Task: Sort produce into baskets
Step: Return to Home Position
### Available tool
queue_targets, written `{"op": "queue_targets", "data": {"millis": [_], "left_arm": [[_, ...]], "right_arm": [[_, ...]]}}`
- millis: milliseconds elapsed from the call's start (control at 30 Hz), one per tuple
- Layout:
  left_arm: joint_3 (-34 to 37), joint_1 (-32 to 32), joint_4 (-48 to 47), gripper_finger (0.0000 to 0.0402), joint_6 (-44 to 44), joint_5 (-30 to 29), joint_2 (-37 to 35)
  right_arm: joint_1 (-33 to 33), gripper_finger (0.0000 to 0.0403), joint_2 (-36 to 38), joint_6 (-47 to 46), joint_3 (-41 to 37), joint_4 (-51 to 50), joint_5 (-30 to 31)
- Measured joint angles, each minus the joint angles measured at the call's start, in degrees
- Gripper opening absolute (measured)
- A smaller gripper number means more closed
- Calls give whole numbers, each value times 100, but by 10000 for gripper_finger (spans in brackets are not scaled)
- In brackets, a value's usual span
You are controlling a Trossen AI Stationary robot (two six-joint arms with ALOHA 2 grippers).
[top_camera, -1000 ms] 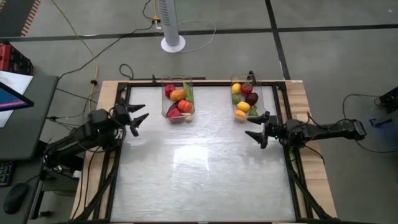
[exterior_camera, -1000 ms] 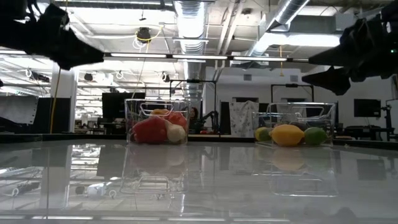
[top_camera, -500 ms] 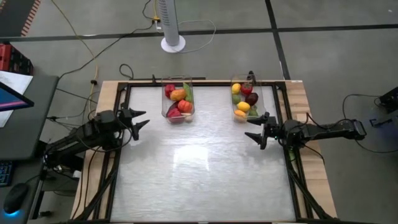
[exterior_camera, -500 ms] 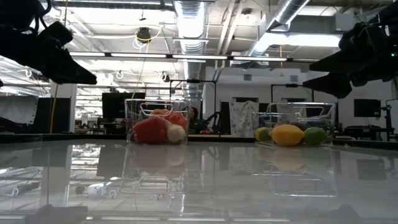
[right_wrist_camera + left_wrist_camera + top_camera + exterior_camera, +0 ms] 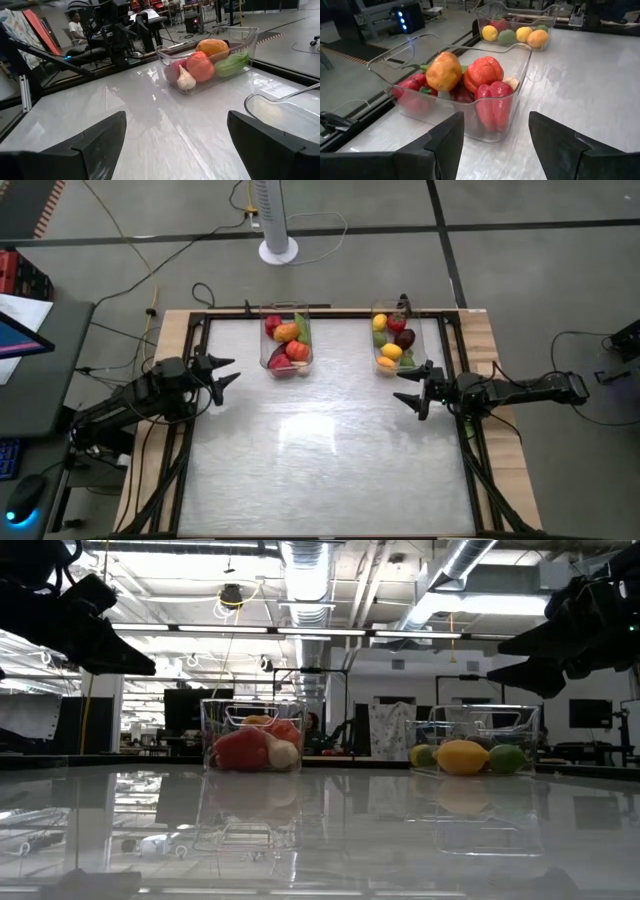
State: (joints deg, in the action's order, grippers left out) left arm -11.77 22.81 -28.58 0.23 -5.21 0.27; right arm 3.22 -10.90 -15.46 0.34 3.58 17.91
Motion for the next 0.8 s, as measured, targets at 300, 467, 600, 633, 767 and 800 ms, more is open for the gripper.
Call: {"op": "queue_targets", "data": {"millis": [300, 467, 600, 633, 767, 800], "left_arm": [[0, -56, 0, 210, -2, -19, -7], [0, -319, 2, 210, 42, -59, -22], [405, -657, 609, 210, 59, -124, -25], [554, -758, 855, 210, 56, -131, -17], [696, -1114, 1699, 210, 57, -183, -25], [800, -1194, 2078, 210, 60, -159, -20]], "right_arm": [[0, 373, 0, -2, -2, -11, 2], [0, 372, 0, -4, -2, -14, 2], [0, 372, 0, -5, -4, -14, 2], [0, 372, 0, -7, -4, -22, 3], [2, 372, 2, -11, -4, -20, 4], [2, 372, 3, -11, -4, -21, 4]]}}
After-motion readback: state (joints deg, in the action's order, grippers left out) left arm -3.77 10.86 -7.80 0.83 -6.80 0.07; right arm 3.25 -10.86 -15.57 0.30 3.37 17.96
